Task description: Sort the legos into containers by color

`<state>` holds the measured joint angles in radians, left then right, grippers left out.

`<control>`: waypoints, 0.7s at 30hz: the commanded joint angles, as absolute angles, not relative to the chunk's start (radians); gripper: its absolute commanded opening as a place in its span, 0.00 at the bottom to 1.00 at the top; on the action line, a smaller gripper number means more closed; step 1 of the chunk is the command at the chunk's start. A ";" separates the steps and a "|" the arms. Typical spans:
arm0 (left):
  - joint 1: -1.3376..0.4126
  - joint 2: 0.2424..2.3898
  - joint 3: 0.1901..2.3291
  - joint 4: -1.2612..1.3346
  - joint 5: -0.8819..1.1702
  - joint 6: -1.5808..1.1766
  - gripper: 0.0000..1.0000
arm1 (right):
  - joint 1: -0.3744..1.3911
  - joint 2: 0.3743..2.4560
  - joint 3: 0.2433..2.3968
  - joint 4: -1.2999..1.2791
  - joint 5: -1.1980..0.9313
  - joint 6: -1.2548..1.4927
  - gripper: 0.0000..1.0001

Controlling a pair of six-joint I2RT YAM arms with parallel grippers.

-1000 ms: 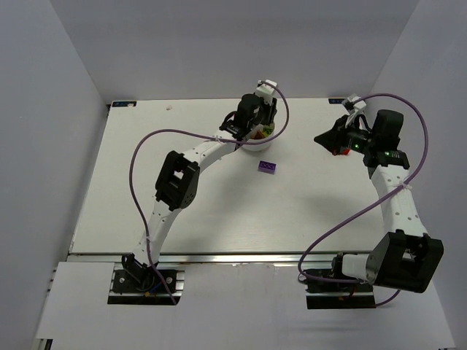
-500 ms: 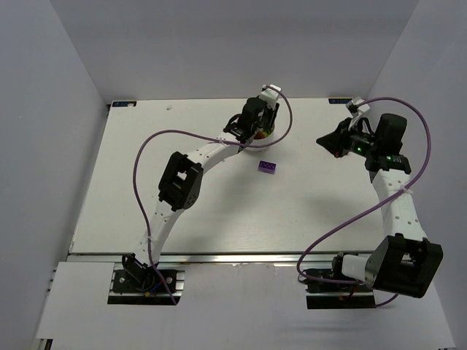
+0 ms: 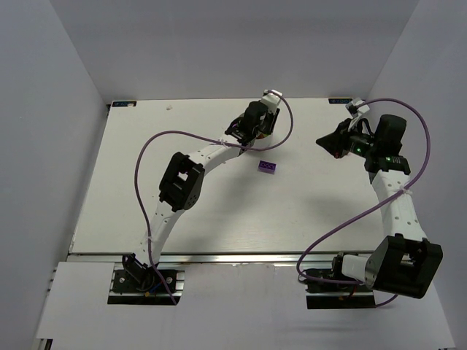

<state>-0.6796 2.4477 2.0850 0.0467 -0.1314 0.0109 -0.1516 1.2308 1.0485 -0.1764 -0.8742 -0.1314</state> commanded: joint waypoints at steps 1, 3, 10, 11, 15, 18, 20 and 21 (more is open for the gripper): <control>-0.683 2.373 2.079 0.031 -0.175 0.014 0.32 | -0.160 1.201 1.048 -0.143 -0.893 -0.123 0.07; -0.683 2.370 2.079 0.031 -0.178 0.015 0.38 | -0.160 1.200 1.046 -0.143 -0.893 -0.123 0.08; -0.690 2.352 2.077 0.031 -0.181 0.011 0.59 | -0.158 1.204 1.040 -0.161 -0.882 -0.150 0.23; -0.690 2.346 2.077 0.032 -0.181 0.011 0.60 | -0.158 1.204 1.039 -0.166 -0.881 -0.153 0.25; -0.692 2.330 2.074 0.038 -0.175 -0.026 0.65 | -0.158 1.201 1.032 -0.182 -0.868 -0.167 0.29; -0.692 2.310 2.074 0.049 -0.179 -0.043 0.63 | -0.160 1.200 1.034 -0.199 -0.853 -0.176 0.30; -0.692 2.289 2.069 0.058 -0.190 -0.055 0.58 | -0.158 1.200 1.037 -0.212 -0.810 -0.178 0.30; -0.692 2.263 2.066 0.066 -0.192 -0.067 0.53 | -0.161 1.204 1.043 -0.225 -0.786 -0.175 0.32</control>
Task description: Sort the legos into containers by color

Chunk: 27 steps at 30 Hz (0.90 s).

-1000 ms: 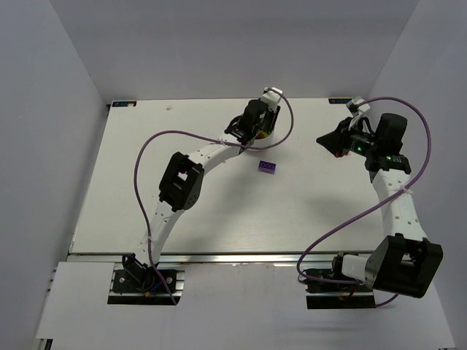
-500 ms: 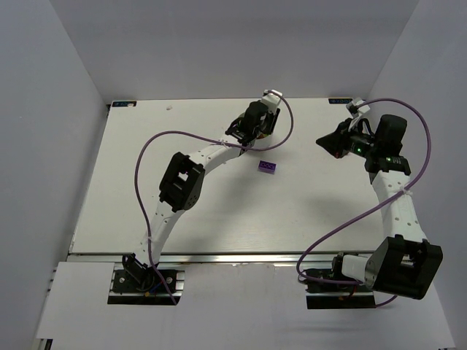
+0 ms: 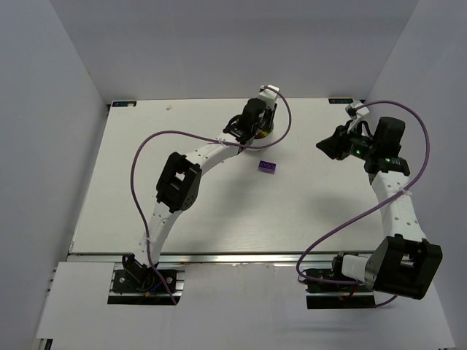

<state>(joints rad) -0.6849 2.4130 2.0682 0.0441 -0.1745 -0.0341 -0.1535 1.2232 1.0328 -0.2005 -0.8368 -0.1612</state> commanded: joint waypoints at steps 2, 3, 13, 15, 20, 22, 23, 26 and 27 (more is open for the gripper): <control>-0.692 2.228 2.056 0.072 -0.210 -0.086 0.32 | -0.160 1.227 1.049 -0.245 -0.700 -0.164 0.35; -0.692 2.185 2.046 0.075 -0.218 -0.107 0.23 | -0.160 1.242 1.057 -0.276 -0.663 -0.158 0.38; -0.663 1.638 1.507 0.048 -0.210 -0.366 0.61 | -0.161 1.524 1.235 -0.454 -0.180 -0.098 0.79; -0.650 1.544 1.345 0.025 -0.186 -0.426 0.72 | -0.161 1.566 1.278 -0.471 -0.178 -0.142 0.89; -0.629 1.300 1.064 -0.064 -0.149 -0.523 0.77 | -0.164 1.741 1.432 -0.557 -0.208 -0.446 0.89; -0.629 1.185 0.938 -0.075 -0.159 -0.567 0.78 | -0.170 1.829 1.560 -0.649 -0.232 -0.546 0.89; -0.629 1.146 0.896 -0.081 -0.164 -0.599 0.78 | -0.176 1.856 1.604 -0.670 -0.232 -0.596 0.89; -0.629 0.996 0.763 -0.104 -0.208 -0.661 0.78 | -0.181 1.988 1.796 -0.730 -0.157 -0.512 0.89; -0.629 0.929 0.732 -0.107 -0.219 -0.701 0.78 | -0.183 2.031 1.856 -0.756 -0.126 -0.464 0.90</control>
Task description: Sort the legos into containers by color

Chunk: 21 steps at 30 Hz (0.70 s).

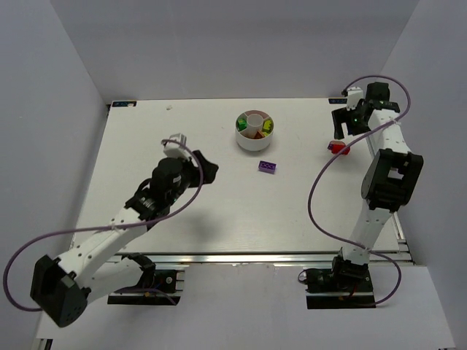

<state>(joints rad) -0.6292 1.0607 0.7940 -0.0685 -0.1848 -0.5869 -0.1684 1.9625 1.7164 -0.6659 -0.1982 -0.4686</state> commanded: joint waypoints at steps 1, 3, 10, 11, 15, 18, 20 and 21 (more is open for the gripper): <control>-0.629 0.895 0.704 -0.110 -0.228 -0.719 0.78 | -0.181 2.086 1.946 -0.820 -0.135 -0.436 0.89; -0.629 0.833 0.637 -0.126 -0.262 -0.774 0.78 | -0.169 2.068 1.898 -0.783 -0.114 -0.352 0.89; -0.629 0.706 0.575 -0.183 -0.319 -0.824 0.78 | -0.138 2.075 1.770 -0.715 0.025 -0.196 0.89; -0.629 0.710 0.578 -0.190 -0.319 -0.815 0.78 | -0.138 2.077 1.758 -0.710 0.015 -0.193 0.89; -0.629 0.738 0.598 -0.196 -0.311 -0.804 0.78 | -0.138 2.091 1.755 -0.700 0.009 -0.176 0.90; -0.629 0.753 0.598 -0.181 -0.299 -0.808 0.78 | -0.138 2.120 1.781 -0.687 0.043 -0.176 0.89; -0.629 0.759 0.600 -0.173 -0.291 -0.814 0.78 | -0.140 2.143 1.795 -0.684 0.055 -0.172 0.89; -0.629 0.762 0.600 -0.173 -0.290 -0.816 0.78 | -0.140 2.149 1.807 -0.680 0.057 -0.172 0.89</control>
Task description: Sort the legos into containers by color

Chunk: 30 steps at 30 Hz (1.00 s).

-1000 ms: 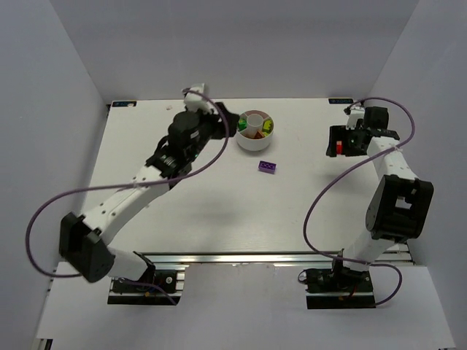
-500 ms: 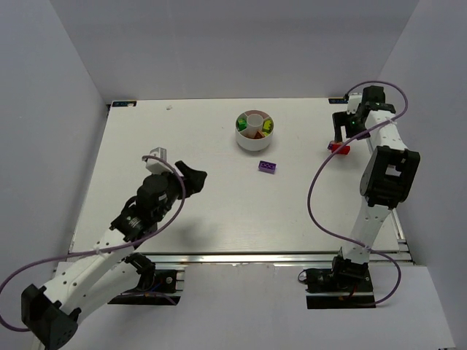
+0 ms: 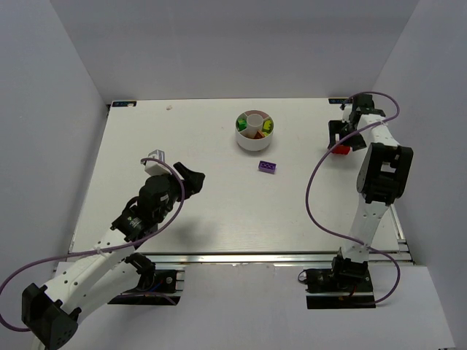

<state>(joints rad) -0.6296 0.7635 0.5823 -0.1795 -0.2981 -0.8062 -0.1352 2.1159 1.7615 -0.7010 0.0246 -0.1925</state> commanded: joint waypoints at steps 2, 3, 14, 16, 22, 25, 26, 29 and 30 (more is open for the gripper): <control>-0.629 0.762 0.600 -0.172 -0.288 -0.819 0.78 | -0.140 2.174 1.822 -0.680 0.051 -0.166 0.90; -0.629 0.761 0.600 -0.175 -0.288 -0.821 0.78 | -0.140 2.190 1.835 -0.681 0.048 -0.164 0.89; -0.629 0.765 0.615 -0.189 -0.296 -0.830 0.78 | -0.140 2.250 1.871 -0.654 0.046 -0.137 0.80; -0.629 0.772 0.620 -0.184 -0.293 -0.830 0.78 | -0.140 2.249 1.865 -0.644 0.045 -0.133 0.78; -0.629 0.804 0.638 -0.167 -0.279 -0.822 0.78 | -0.143 2.244 1.852 -0.612 0.023 -0.118 0.76; -0.629 0.816 0.646 -0.166 -0.270 -0.819 0.78 | -0.144 2.255 1.861 -0.607 0.018 -0.117 0.77; -0.629 0.819 0.649 -0.166 -0.270 -0.818 0.78 | -0.144 2.260 1.864 -0.607 0.018 -0.117 0.78; -0.629 0.819 0.650 -0.164 -0.267 -0.819 0.78 | -0.144 2.266 1.867 -0.600 0.017 -0.117 0.76; -0.629 0.818 0.650 -0.163 -0.267 -0.821 0.78 | -0.146 2.267 1.865 -0.595 0.017 -0.118 0.75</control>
<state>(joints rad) -0.6296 0.8238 0.6109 -0.1776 -0.2768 -0.8238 -0.1379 2.2486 1.8290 -0.6250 0.0257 -0.1307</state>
